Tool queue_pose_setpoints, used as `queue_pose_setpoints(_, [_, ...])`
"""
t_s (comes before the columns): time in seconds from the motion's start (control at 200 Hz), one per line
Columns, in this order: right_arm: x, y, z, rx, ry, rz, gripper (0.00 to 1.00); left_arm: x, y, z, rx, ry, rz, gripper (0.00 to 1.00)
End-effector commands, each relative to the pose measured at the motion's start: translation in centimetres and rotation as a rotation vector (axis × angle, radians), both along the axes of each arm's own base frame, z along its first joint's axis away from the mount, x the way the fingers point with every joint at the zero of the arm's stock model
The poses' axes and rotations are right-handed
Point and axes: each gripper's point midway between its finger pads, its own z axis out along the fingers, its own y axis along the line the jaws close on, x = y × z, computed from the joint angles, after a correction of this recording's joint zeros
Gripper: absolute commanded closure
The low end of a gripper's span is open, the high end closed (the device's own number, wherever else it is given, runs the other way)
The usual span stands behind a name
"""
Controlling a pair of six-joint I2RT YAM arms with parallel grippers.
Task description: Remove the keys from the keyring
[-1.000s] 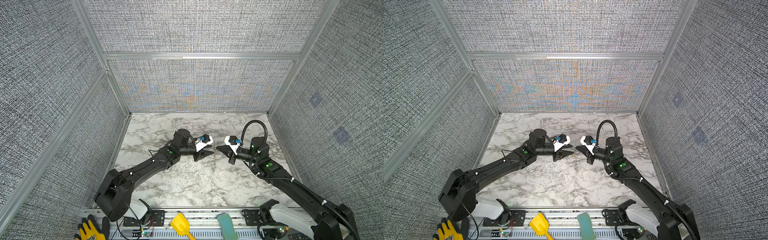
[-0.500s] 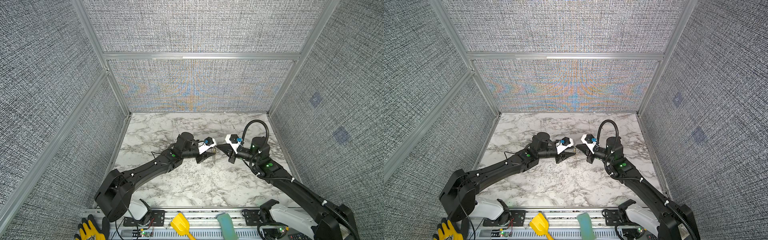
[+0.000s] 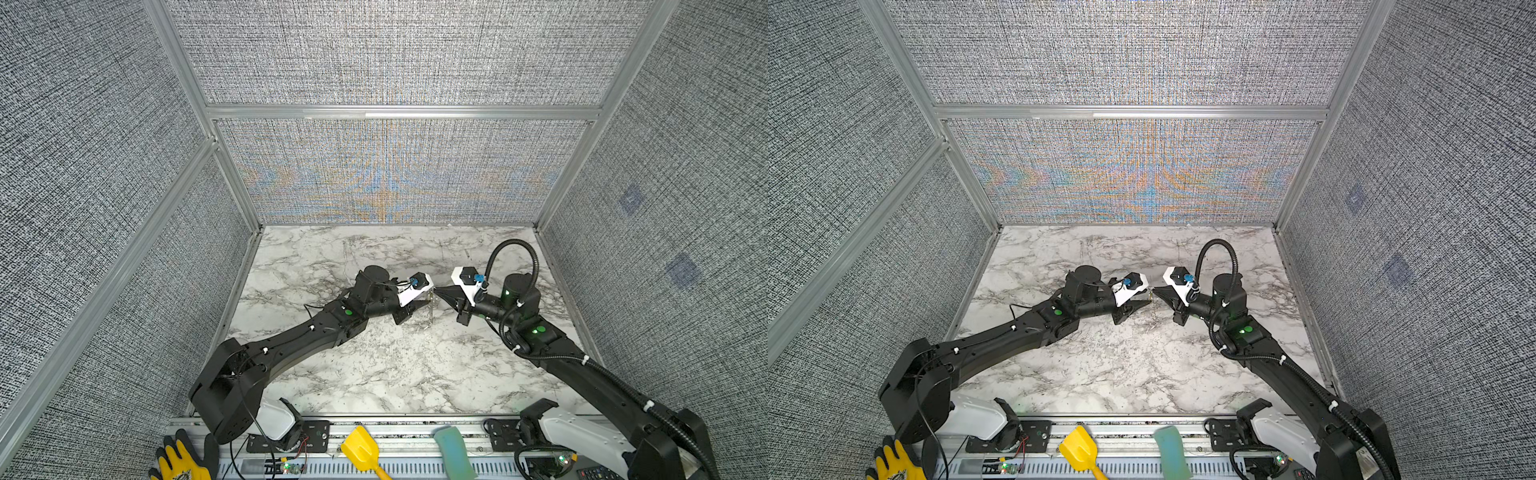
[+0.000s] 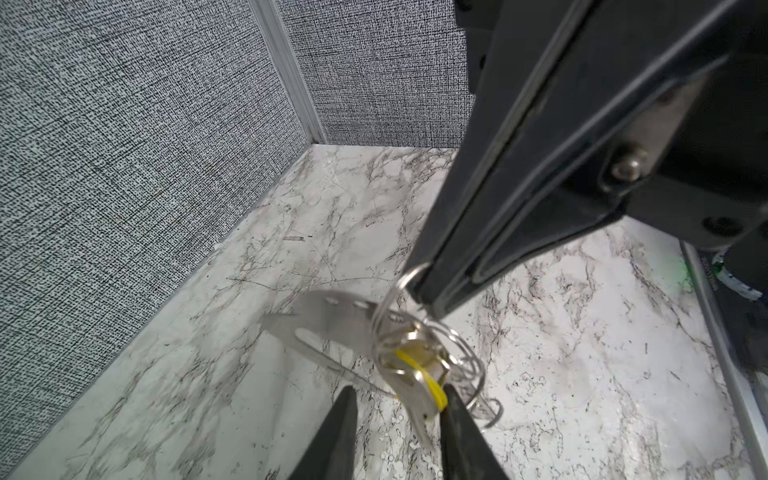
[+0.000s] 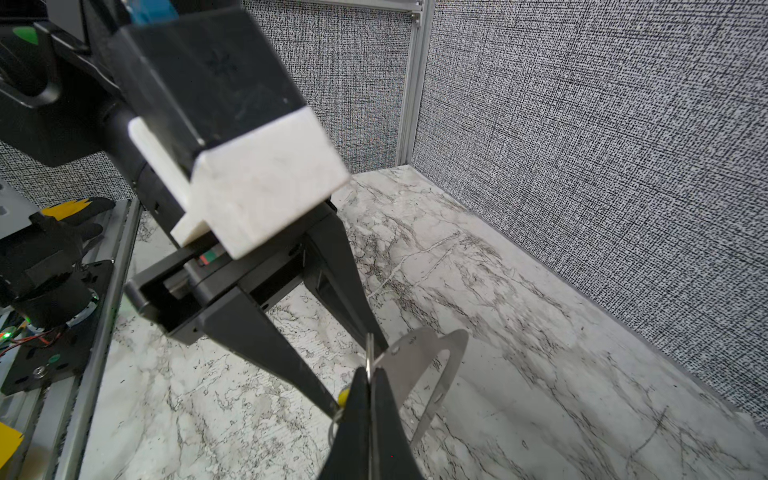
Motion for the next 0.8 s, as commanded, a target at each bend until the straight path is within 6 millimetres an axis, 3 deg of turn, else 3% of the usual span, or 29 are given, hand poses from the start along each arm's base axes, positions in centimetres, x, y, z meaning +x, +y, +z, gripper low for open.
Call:
queue_pose_setpoints(0.0, [0.5,-0.1,1.2,0.034,-0.035,-0.025,1.00,0.7,-0.3,0.9,-0.026,-0.042,0.027,0.64])
queue_pose_setpoints(0.32, [0.7,-0.2,1.2,0.043,-0.028,-0.042,1.00,1.5,-0.3,1.5,-0.026,-0.077,0.089,0.64])
queue_pose_setpoints(0.795, [0.7,-0.2,1.0,0.047,-0.022,-0.039,1.00,1.0,-0.2,2.1,-0.055,-0.091,0.082,0.68])
